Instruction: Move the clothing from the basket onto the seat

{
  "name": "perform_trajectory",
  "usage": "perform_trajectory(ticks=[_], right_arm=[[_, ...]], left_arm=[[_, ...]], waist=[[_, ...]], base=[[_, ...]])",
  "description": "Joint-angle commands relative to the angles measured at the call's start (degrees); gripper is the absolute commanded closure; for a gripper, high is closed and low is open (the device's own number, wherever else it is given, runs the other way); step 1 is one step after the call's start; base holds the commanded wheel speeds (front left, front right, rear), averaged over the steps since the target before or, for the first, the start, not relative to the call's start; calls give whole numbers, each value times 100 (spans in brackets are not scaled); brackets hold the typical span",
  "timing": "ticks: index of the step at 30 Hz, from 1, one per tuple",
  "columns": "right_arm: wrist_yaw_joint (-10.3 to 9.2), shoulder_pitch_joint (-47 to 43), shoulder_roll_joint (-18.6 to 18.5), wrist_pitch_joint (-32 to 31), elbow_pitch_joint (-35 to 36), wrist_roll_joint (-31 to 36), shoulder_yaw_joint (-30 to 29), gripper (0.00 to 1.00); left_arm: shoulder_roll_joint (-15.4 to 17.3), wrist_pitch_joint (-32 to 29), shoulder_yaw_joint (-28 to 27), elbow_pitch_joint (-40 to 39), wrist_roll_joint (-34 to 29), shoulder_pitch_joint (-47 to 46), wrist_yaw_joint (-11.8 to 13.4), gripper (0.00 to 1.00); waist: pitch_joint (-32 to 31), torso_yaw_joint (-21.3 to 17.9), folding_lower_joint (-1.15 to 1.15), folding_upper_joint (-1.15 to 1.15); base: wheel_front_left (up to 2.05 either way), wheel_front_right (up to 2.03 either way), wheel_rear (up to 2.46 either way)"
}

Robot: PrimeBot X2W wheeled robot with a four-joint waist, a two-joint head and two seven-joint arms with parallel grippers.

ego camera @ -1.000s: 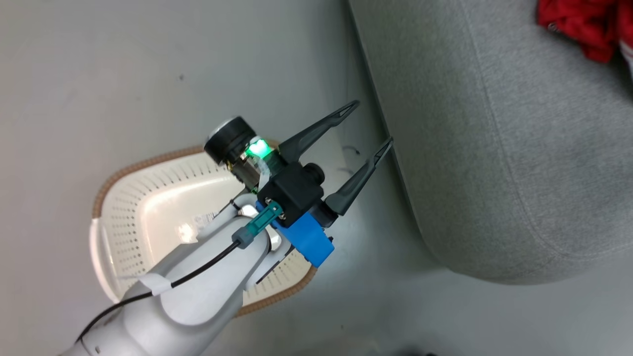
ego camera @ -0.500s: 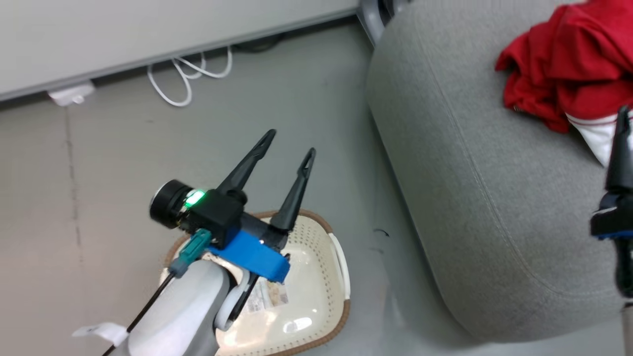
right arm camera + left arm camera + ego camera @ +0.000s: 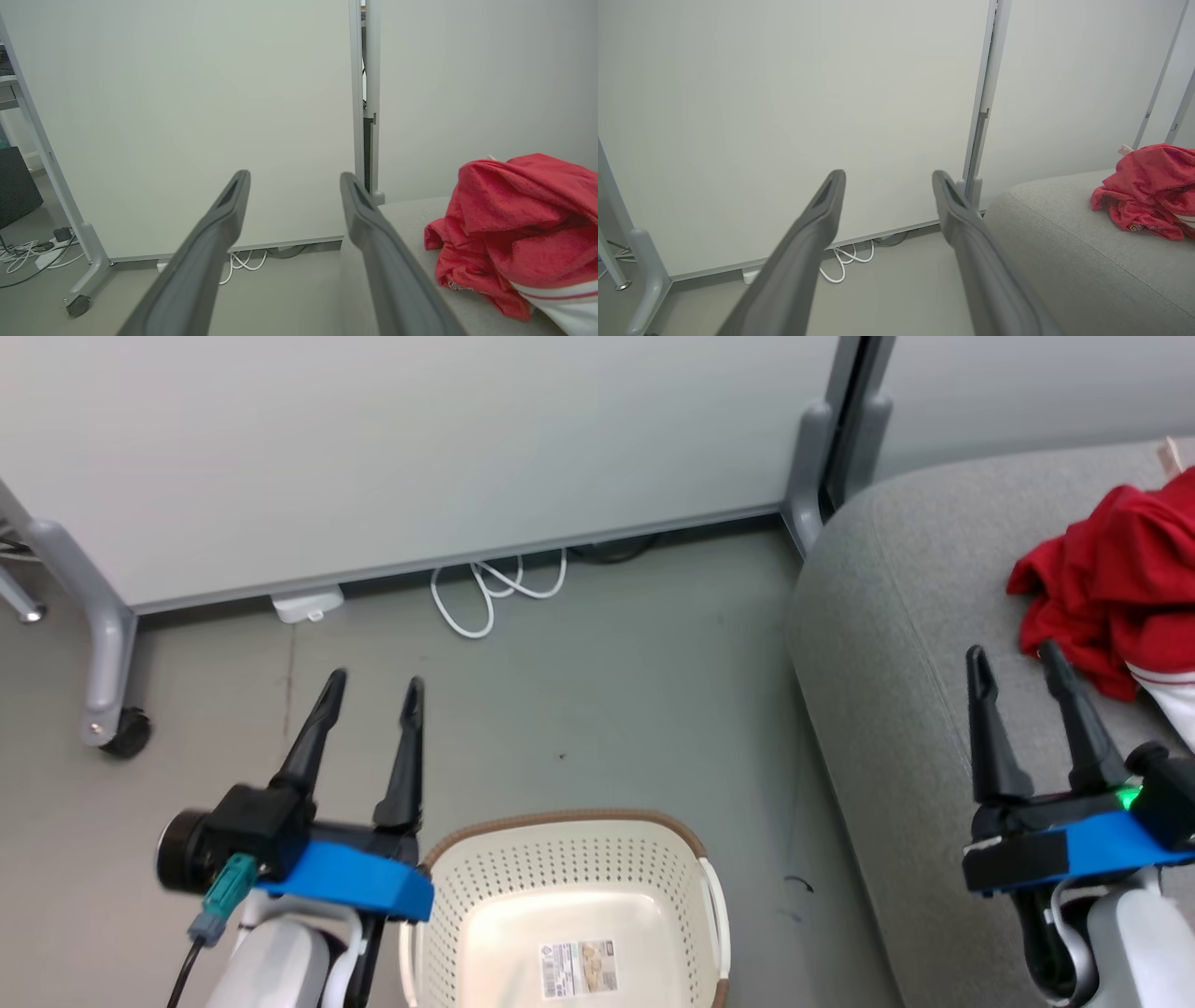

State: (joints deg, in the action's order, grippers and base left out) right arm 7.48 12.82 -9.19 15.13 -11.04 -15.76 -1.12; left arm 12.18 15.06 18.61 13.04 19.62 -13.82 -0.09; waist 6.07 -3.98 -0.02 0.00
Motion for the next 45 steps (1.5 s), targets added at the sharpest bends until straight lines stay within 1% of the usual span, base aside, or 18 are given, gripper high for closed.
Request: perform_trajectory(ticks=[1, 3, 4, 11, 23, 29, 36, 37, 42, 45], right_arm=[[3, -131, 8, 3, 16, 23, 36, 0], [3, -275, 28, 2, -12, 6, 144, 0], [3, -398, 15, 2, 1, 52, 206, 0], [3, -861, 110, 2, 189, 178, 139, 0], [3, -1440, 386, 2, 415, 448, 0, 0], [3, -1457, 449, 2, 355, 490, -14, 0], [3, -1345, 484, 2, 311, 486, -15, 0], [0, -1385, 469, 0, 314, 464, -15, 100], [0, -1467, 495, -20, 80, 421, 1, 100], [0, -1426, 501, -115, 59, 79, -28, 100]], left_arm=[[-16, 16, -124, 15, -49, 145, 9, 0], [-80, 16, -350, -5, -125, 333, 38, 0], [-123, 16, -555, -26, -202, 552, 49, 0], [-276, 16, -994, -124, -471, 1049, -64, 0], [-524, 16, -1271, -134, -772, 1267, -313, 0], [-588, 16, -1357, -67, -871, 1344, -425, 0], [-631, 16, -1410, 22, -968, 1265, -496, 0], [-634, 0, -1400, 14, -964, 1307, -495, 100], [-689, -50, -1405, 251, -923, 1449, -497, 100], [-699, -164, -1480, 274, -583, 1392, -507, 100]], waist=[[-208, 156, 2, 0], [-315, 192, 2, 0], [-416, 222, 2, 0], [-582, 329, 2, 0], [-712, 459, 2, 0], [-754, 477, 2, 0], [-765, 517, 2, 0], [-766, 519, 2, 0], [-766, 521, 2, 0], [-762, 518, 2, 0]], base=[[0, 0, 0], [0, 0, 0], [0, 0, 0], [0, 0, 0], [0, 0, 0], [0, 0, 0], [0, 0, 0], [0, 0, 0], [0, 0, 0], [0, 0, 0]])
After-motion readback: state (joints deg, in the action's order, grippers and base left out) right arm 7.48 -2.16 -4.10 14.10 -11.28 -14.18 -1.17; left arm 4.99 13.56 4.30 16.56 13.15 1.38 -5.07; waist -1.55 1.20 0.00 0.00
